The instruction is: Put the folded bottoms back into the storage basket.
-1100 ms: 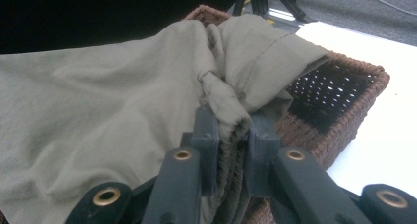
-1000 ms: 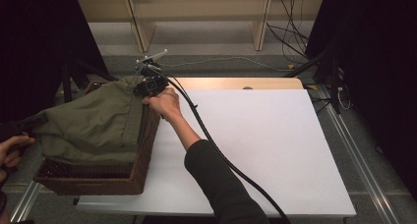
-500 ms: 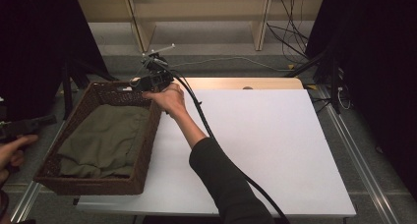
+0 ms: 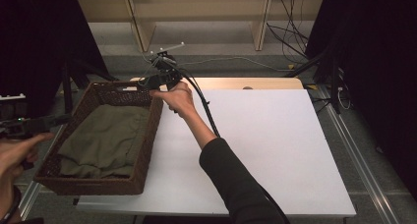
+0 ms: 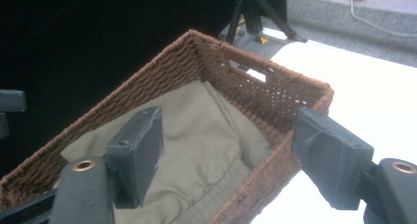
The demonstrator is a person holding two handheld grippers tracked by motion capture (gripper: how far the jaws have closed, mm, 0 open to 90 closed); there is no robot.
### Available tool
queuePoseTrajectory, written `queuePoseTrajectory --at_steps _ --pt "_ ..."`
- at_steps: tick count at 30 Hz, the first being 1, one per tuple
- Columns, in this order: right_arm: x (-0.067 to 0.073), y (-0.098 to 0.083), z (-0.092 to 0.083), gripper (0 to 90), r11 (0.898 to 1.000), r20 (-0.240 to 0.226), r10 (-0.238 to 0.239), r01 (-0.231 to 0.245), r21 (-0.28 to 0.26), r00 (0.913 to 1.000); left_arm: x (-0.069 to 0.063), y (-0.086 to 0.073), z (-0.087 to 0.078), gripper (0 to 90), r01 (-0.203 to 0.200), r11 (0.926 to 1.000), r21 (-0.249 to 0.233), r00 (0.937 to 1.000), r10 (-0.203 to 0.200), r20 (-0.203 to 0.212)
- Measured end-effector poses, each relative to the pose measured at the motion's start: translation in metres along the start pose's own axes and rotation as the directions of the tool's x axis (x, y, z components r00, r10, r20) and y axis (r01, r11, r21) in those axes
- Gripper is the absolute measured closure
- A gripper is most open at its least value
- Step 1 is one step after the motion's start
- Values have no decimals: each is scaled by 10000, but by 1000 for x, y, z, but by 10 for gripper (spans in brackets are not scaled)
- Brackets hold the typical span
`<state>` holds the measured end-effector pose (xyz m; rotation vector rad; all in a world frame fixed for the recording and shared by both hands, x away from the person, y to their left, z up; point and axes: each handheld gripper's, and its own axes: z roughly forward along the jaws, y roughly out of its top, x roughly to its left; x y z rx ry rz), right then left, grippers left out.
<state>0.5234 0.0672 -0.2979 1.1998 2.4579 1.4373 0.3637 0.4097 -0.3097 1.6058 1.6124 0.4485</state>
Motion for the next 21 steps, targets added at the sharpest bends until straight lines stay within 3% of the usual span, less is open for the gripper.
queuePoseTrajectory --at_steps 4,11,18,21 --pt "-5 -3 -10 262 9998 48 -144 145 -155 9999 -4 0 4 283 42 9997 -223 9999 -40 118" --pt "-18 -8 -28 248 9991 284 -258 267 -320 9993 -21 1 17 268 -265 9989 -374 9977 288 614" --pt "-23 -11 -44 249 9972 341 -280 303 -689 9990 -37 -1 32 255 -146 9972 -737 9943 223 1046" --pt "-26 -15 -53 248 9957 367 -386 416 -824 9986 -46 -2 37 250 -50 9957 -927 9894 184 1439"
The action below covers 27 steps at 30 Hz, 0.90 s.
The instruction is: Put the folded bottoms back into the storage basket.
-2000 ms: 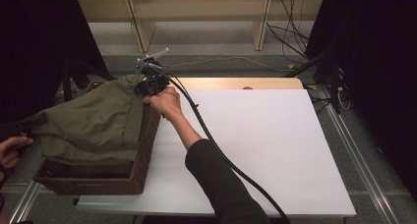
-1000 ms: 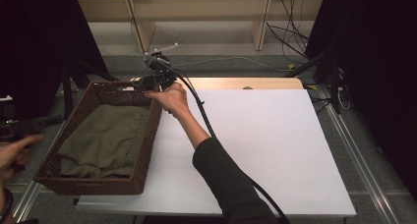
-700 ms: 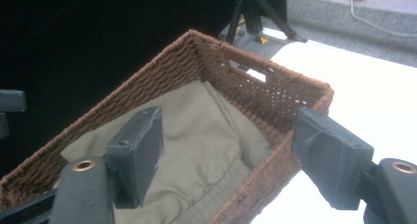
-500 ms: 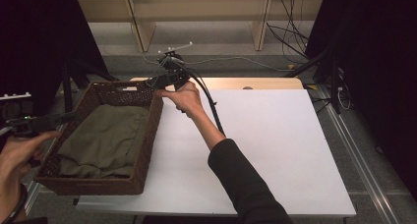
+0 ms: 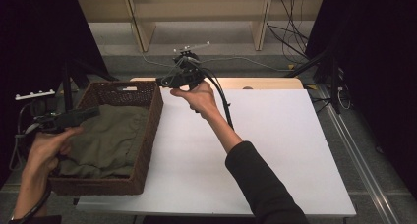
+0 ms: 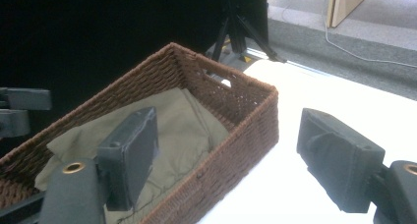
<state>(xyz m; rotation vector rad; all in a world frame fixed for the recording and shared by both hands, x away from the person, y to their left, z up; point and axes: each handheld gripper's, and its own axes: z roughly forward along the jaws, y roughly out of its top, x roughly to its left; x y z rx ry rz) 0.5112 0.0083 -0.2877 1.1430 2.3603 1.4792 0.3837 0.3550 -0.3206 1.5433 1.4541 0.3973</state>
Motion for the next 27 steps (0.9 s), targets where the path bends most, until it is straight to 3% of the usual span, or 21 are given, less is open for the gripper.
queuePoseTrajectory --at_steps 1,3,9,14,27 --pt "0 0 0 248 10000 0 0 0 0 10000 0 0 0 247 0 10000 0 10000 0 0" --pt "-3 -4 -6 248 10000 22 3 -3 -67 10000 -5 -1 4 235 61 10000 -26 9991 -60 410" --pt "-7 -9 -14 245 9999 60 -29 30 -160 10000 -13 -3 10 220 -70 10000 -25 9982 72 600" --pt "-8 -13 -22 230 9994 89 -91 93 -331 9999 -22 -5 16 207 -49 9995 -305 9972 71 739" --pt "-20 -26 -45 218 9985 278 -130 145 -534 9995 -54 -14 34 201 -318 9973 -656 9936 386 1058"
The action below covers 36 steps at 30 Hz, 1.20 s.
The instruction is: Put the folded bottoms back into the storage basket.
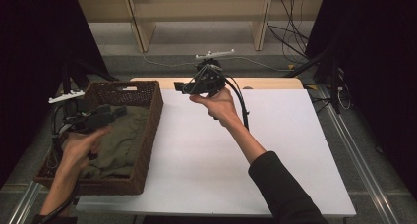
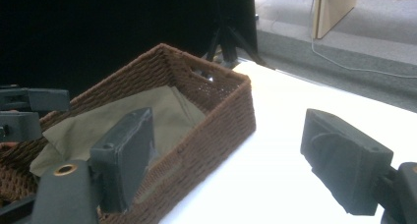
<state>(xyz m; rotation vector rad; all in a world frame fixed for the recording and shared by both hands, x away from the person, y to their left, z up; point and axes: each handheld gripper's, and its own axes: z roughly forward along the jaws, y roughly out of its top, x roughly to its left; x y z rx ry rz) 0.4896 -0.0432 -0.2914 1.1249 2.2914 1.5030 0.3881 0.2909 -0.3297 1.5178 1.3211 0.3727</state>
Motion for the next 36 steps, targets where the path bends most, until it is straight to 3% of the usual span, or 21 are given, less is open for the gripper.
queuePoseTrajectory --at_steps 8,15,28,36 --pt "-5 -9 -17 212 9995 101 29 -26 -324 9999 -23 -6 11 194 -274 9994 202 9975 260 653" --pt "-9 -14 -35 196 9979 216 45 -31 -640 9998 -43 -13 19 189 -559 9983 166 9937 540 978" --pt "-13 -28 -57 178 9966 359 -52 81 -826 9993 -67 -25 31 189 -892 9960 107 9843 865 1538" --pt "-16 -42 -68 178 9955 553 -151 202 -923 9984 -78 -36 41 188 -1170 9923 397 9784 1083 1759"
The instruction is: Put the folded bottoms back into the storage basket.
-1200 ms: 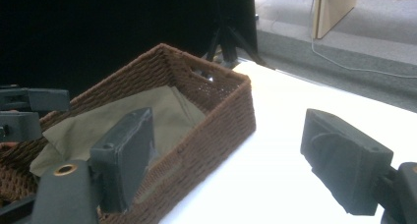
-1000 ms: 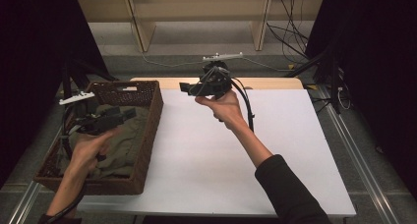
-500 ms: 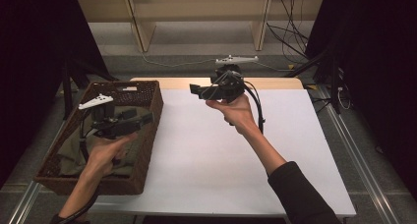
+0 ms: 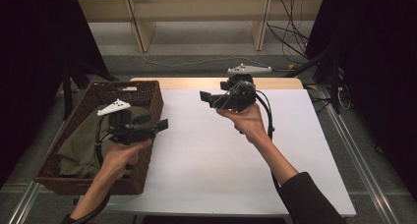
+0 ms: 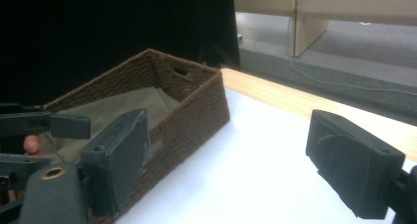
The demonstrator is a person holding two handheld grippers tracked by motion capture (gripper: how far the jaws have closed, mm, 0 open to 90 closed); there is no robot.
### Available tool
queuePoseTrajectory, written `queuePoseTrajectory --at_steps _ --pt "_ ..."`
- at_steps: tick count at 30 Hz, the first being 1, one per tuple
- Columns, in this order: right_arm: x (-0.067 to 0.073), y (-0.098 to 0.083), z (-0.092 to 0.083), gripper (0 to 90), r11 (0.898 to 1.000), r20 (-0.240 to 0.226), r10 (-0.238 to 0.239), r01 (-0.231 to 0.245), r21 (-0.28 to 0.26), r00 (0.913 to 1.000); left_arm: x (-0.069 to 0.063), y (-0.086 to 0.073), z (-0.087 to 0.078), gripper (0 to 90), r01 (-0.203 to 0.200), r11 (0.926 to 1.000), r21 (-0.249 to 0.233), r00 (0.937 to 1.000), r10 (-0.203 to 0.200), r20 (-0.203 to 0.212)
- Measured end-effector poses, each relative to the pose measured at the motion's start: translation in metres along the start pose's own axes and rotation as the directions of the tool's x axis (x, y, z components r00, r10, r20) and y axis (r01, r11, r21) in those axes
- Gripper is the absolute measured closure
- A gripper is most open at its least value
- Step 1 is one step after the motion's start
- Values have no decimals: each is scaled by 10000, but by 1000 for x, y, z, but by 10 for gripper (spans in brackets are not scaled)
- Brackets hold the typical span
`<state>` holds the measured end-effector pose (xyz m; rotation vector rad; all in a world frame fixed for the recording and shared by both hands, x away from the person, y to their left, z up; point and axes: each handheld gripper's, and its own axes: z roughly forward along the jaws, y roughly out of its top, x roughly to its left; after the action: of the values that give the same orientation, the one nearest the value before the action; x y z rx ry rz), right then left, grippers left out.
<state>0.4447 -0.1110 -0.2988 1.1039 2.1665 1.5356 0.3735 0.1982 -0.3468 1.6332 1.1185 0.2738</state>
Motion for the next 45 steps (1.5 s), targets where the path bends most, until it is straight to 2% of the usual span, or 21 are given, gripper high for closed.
queuePoseTrajectory --at_steps 5,15,23,26,31,34,40,45 --pt "0 -8 -9 178 9998 66 -61 62 -186 10000 -7 -5 6 184 -228 9997 19 9994 227 277" --pt "-3 -21 -21 178 9994 176 -104 109 -314 9998 -14 -10 10 184 -329 9989 -330 9986 342 416" --pt "-6 -33 -31 155 9990 -14 -126 125 -437 9999 -22 -15 15 183 -464 9984 -322 9972 482 568" --pt "-5 -39 -35 133 9985 70 -215 219 -507 9997 -23 -18 17 179 -447 9983 -383 9971 470 606" --pt "-3 -45 -41 85 9980 240 -290 304 -563 9993 -27 -22 19 155 -597 9965 -590 9929 654 997" --pt "-1 -49 -43 61 9975 261 -338 353 -609 9991 -30 -24 20 153 -827 9950 -562 9916 878 954" --pt "0 -58 -45 47 9973 244 -337 352 -652 9991 -33 -26 22 152 -782 9952 -588 9910 840 1043" --pt "-4 -65 -51 44 9963 372 -352 380 -769 9987 -36 -31 25 152 -921 9931 -723 9893 996 1070"
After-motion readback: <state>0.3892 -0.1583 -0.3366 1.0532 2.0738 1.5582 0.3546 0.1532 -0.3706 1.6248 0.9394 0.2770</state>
